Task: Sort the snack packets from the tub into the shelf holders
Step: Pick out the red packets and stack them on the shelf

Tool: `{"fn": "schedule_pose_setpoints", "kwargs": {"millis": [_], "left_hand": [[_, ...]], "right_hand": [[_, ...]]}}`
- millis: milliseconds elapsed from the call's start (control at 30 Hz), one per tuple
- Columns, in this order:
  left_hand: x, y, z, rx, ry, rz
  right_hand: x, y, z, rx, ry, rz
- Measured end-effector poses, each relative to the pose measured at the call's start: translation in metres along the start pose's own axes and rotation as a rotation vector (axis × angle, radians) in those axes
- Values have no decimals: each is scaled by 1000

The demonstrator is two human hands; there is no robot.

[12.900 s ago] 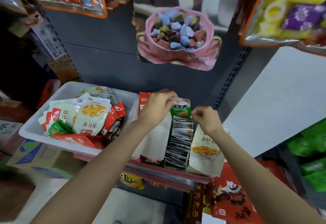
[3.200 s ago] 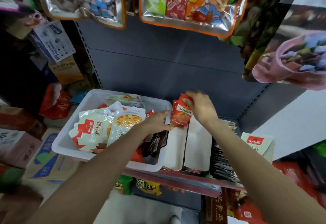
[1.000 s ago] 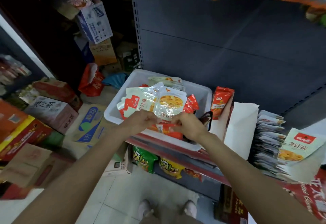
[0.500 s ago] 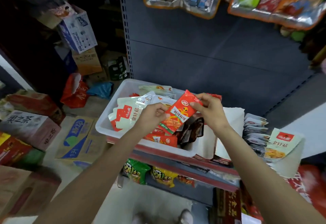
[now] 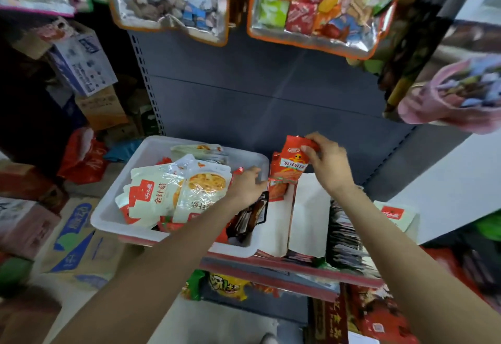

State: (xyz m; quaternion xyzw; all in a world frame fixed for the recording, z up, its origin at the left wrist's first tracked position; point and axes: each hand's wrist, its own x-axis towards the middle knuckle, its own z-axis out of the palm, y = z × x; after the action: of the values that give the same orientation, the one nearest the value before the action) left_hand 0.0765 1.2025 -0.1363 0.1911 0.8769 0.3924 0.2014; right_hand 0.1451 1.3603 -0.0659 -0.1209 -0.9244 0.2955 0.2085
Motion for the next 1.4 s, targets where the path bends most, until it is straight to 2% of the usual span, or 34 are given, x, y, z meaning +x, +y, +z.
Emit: {"fn": "schedule_pose_setpoints", "kwargs": {"millis": [100, 300, 467, 600, 733, 933, 1067, 1133, 1233, 1300, 1400], "left_hand": [[6, 3, 10, 77, -49, -50], [16, 0, 17, 100, -127, -123], [19, 0, 18, 85, -112, -150], [17, 2, 14, 61, -113, -192], [17, -1, 15, -27, -90, -210], [12, 4, 8, -76, 38, -158], [-2, -5, -9, -57, 178, -56], [-14, -17, -22, -17, 238, -7], [-32, -44, -43, 87, 223, 28], [-44, -65, -57, 166, 167, -10], [-53, -96, -73, 196, 40, -48]], "right_hand": [[3, 13, 12, -33, -144, 1], [35, 14, 12, -111, -302, -16], [48, 17, 8, -43, -452, -56], [54, 35, 25, -109, -584, -111], [48, 52, 47, -233, -574, -41], [34, 62, 61, -426, -444, -93], [19, 52, 66, -234, -268, -170], [8, 37, 70, -101, -261, -192], [-12, 4, 79, 95, -293, -181], [-25, -14, 93, 119, -374, -174], [-40, -35, 120, 66, -668, -169]]}}
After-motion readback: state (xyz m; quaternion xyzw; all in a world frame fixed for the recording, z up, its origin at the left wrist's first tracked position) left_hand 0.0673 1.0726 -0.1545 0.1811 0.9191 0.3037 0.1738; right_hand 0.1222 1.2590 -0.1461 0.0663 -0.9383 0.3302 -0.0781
